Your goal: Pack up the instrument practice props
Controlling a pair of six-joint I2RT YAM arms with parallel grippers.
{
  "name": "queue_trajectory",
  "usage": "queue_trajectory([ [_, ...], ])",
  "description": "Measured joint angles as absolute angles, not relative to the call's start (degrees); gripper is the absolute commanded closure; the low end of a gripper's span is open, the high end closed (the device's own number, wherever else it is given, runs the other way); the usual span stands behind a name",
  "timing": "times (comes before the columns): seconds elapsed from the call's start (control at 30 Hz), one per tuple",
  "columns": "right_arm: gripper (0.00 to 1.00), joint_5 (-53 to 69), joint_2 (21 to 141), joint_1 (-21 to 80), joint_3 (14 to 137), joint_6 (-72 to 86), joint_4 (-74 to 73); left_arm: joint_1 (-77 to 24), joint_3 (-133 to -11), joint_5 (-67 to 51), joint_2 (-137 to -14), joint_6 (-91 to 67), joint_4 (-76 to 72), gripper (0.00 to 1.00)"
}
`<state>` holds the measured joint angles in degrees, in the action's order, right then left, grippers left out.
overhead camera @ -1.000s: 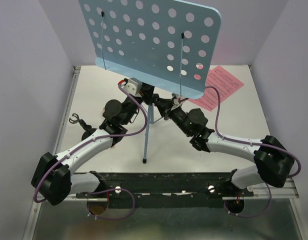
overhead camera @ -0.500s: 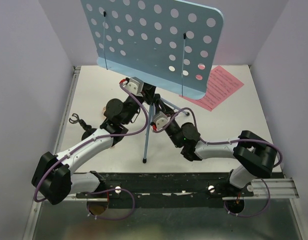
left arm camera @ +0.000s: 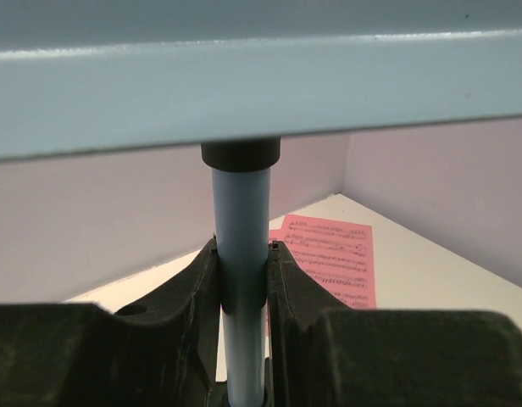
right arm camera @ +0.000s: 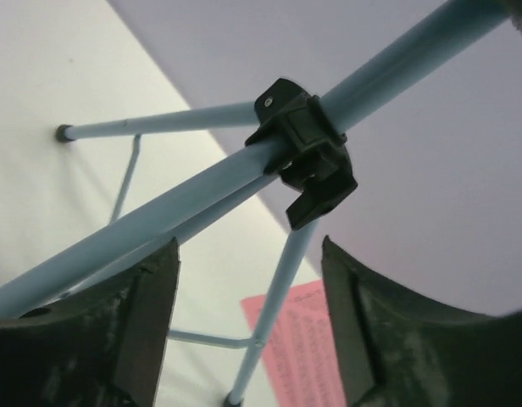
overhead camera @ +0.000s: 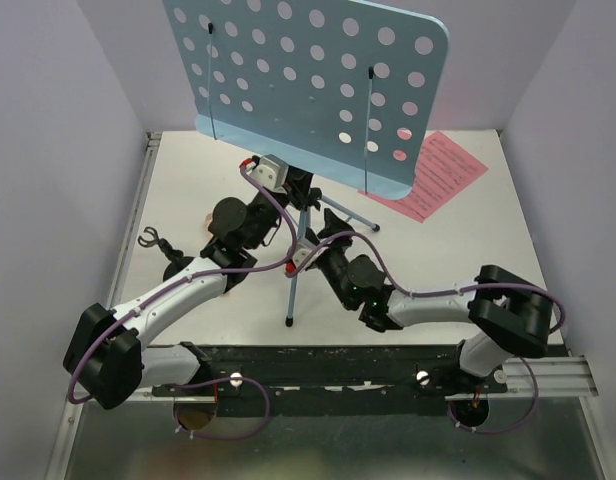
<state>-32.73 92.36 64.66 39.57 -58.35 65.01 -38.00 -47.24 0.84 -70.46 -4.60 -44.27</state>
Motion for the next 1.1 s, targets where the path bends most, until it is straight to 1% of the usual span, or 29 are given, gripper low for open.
queue_trajectory([
  [0.03,0.01,-33.9,91.4,65.2,39.6,-56.4,62.3,-38.0,-47.2,1.0,-70.5,-4.6,-44.3,1.00],
  [0.13,0.00,-36.2,85.3,66.4,39.7,-46.9,51.1,-38.0,-47.2,1.3,-70.5,-4.6,-44.3,1.00],
  [0.23,0.00,-36.4,76.3,66.8,40.5,-32.4,38.6,-38.0,-47.2,1.5,-70.5,-4.7,-44.4,1.00],
  [0.33,0.00,-35.4,69.3,66.7,40.5,-17.9,30.8,-38.0,-47.2,1.5,-70.5,-4.7,-44.4,1.00],
  [0.43,0.01,-32.4,65.3,65.0,40.2,-2.5,24.7,-38.0,-47.2,1.5,-70.5,-4.8,-44.4,1.00],
  [0.53,0.04,-25.5,64.5,59.7,39.5,12.4,20.4,-38.0,-47.2,1.6,-70.5,-5.0,-44.4,1.00],
  [0.7,0.07,-11.3,64.2,46.2,35.0,33.9,19.4,-38.0,-47.2,1.7,-70.4,-5.0,-44.3,1.00],
  [0.8,0.08,-2.5,64.3,40.3,34.4,44.6,21.3,-38.0,-47.2,1.8,-70.2,-5.0,-44.1,1.00],
  [0.93,0.12,7.1,66.7,37.1,35.0,55.3,28.4,-38.0,-47.1,2.0,-69.9,-5.0,-43.9,1.00],
  [1.1,0.16,15.7,73.3,36.0,38.5,65.2,35.5,-38.0,-46.7,2.0,-69.4,-5.0,-43.9,1.00],
])
